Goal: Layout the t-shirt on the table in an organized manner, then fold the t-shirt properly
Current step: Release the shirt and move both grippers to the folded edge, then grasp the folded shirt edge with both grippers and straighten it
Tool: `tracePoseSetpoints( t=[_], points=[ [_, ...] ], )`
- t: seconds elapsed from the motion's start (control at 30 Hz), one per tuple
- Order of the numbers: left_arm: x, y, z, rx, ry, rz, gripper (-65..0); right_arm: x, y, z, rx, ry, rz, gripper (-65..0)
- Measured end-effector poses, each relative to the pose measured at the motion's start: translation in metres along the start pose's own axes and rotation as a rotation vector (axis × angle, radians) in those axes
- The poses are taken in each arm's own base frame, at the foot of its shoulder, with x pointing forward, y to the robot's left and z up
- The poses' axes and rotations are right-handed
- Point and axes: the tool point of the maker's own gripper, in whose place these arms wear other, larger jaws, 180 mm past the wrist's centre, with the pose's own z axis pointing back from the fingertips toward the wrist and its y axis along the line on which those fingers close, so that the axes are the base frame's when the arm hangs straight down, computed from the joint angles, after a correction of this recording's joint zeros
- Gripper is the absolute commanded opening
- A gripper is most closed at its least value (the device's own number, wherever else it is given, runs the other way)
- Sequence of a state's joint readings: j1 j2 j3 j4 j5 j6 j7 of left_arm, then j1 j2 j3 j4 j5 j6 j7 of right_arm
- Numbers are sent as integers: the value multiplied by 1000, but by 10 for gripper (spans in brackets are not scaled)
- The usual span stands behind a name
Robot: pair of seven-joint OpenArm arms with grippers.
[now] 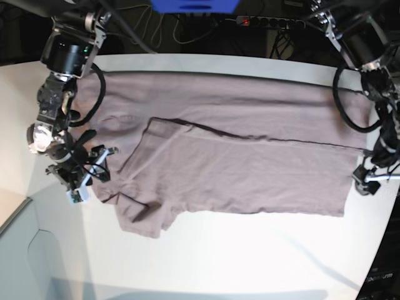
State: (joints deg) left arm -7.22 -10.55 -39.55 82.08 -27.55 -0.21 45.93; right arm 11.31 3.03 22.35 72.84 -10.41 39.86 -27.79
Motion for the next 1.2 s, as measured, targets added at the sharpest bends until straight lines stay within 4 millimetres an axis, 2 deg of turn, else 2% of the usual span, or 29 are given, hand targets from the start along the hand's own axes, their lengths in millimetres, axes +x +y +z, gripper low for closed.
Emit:
tracePoseSetpoints(
  t=[0.07,0.13,0.2,0.23,0.33,0.4,0.53,0.63,0.7,0.83,0.97,1.2],
  points=[
    [-13,-4,-2,-6,32,-15,-122,-15,-2,5,-4,13,3,-359],
    [-27,1,-1,7,57,-25,-122,-41,4,10,4,64,0,-360],
    [-48,6,1,15,89,-14,-122,-69,13,18,11,127,1,-369],
    [-62,10,4,22,123,-12,-122,-76,18,23,14,133,-1,-381],
    [-89,25,12,48,183,-11,-122,-77,21,39,-4,108,16,-421],
    [-94,37,14,73,191,-14,-122,-80,29,47,-6,101,18,-430],
    [-112,51,11,103,239,4,-122,-99,45,58,9,136,10,-431],
    [-127,60,9,122,282,18,-122,-98,47,61,9,128,9,-433],
    [-129,63,9,127,283,20,-122,-99,47,60,10,127,9,-433],
    [-131,67,6,132,284,25,-122,-125,56,60,35,192,-18,-433],
    [-132,72,4,133,286,25,-122,-137,60,67,43,195,-27,-431],
    [-139,86,25,146,279,-11,-122,-151,70,79,58,166,-49,-429]
  ],
)
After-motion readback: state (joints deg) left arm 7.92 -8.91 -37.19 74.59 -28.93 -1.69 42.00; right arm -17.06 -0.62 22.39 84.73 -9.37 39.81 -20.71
